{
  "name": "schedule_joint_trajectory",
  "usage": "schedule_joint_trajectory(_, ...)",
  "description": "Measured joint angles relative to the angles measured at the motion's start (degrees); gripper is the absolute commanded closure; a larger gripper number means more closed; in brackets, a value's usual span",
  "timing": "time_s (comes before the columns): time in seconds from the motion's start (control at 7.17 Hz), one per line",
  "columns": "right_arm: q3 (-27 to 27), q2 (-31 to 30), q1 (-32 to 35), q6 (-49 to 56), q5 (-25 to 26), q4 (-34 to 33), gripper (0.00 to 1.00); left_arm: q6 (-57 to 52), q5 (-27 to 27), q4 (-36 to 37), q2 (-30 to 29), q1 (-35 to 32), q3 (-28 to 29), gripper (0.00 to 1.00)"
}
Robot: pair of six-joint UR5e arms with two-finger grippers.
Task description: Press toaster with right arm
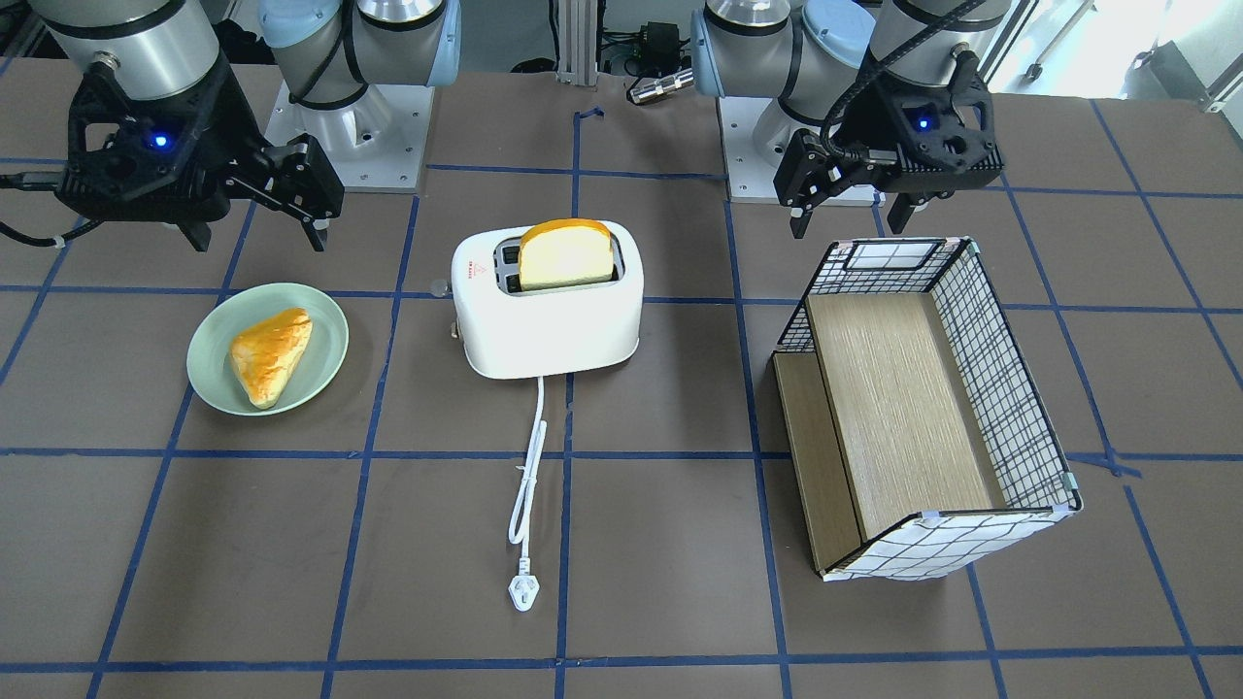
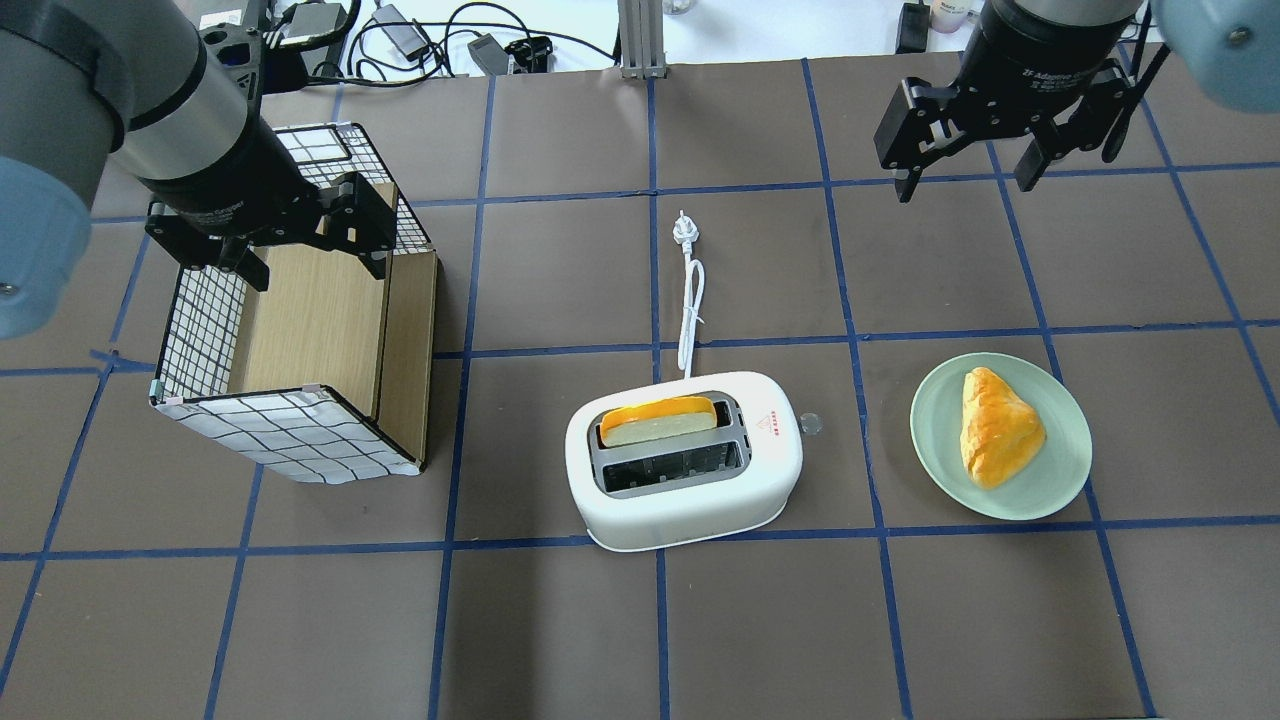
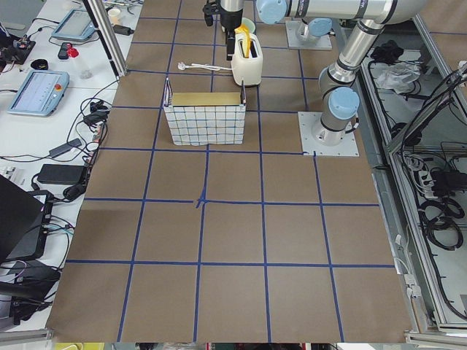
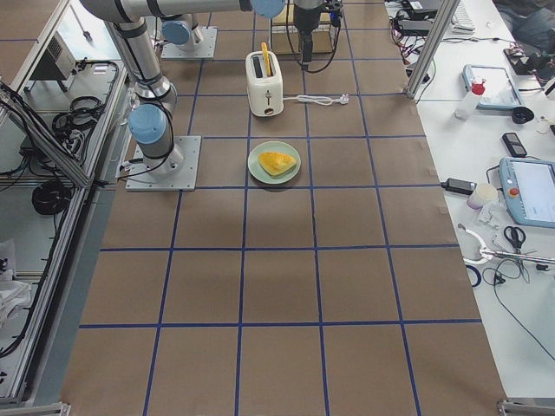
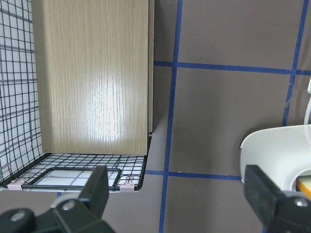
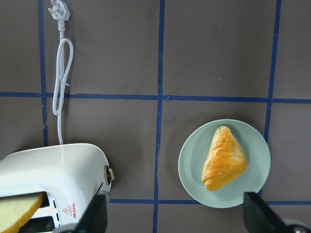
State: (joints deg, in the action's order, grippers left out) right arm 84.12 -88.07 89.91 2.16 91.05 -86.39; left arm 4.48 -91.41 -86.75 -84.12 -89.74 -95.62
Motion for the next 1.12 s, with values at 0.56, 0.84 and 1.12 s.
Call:
schedule_joint_trajectory(0.56, 0.0, 0.0, 0.0, -0.01, 0.09, 0.05, 0.0, 0.0, 0.0, 0.0, -0.01, 0.0, 0.0, 0.0)
schedule_joint_trajectory(0.84, 0.1, 0.0, 0.0, 0.01, 0.03, 0.14, 0.0, 0.0, 0.0, 0.0, -0.05, 0.0, 0.0, 0.0)
schedule_joint_trajectory(1.12, 0.49, -0.13, 0.0, -0.04, -0.11, 1.08, 0.0, 0.0, 0.0, 0.0, -0.01, 0.0, 0.0, 0.0)
